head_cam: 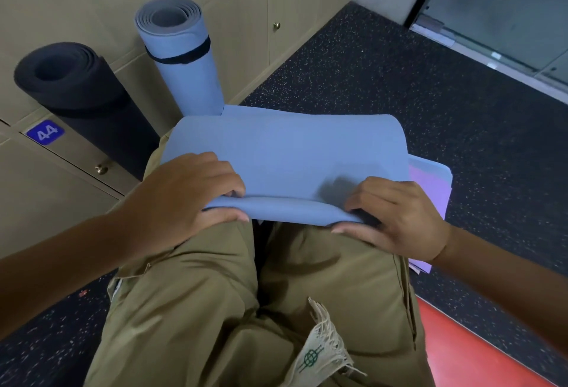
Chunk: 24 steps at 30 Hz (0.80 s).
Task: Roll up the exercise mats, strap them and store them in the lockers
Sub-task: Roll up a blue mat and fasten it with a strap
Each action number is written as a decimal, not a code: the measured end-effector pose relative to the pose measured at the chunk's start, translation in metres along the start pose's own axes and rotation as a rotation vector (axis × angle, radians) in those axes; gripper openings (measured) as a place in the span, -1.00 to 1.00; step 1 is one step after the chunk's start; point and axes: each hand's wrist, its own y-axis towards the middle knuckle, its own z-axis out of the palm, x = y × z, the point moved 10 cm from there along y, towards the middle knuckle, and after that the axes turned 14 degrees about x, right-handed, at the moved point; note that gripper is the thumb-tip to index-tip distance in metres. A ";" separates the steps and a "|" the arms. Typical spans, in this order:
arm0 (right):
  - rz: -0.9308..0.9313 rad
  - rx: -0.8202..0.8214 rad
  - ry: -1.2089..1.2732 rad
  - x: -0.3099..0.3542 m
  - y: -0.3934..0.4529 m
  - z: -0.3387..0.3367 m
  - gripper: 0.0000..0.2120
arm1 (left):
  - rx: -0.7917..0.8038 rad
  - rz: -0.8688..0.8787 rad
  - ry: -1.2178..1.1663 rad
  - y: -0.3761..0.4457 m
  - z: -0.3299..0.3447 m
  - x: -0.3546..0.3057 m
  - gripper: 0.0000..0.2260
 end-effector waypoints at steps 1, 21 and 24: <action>0.026 0.003 -0.015 -0.001 0.000 0.000 -0.66 | -0.015 -0.022 0.043 0.000 -0.001 -0.002 -0.71; 0.443 0.182 0.688 -0.056 0.020 0.027 -0.77 | 0.064 -0.050 -0.037 0.011 0.015 0.020 -0.50; 0.467 0.206 0.754 -0.059 0.022 0.030 -0.79 | 0.024 0.008 0.025 0.011 0.012 0.013 -0.53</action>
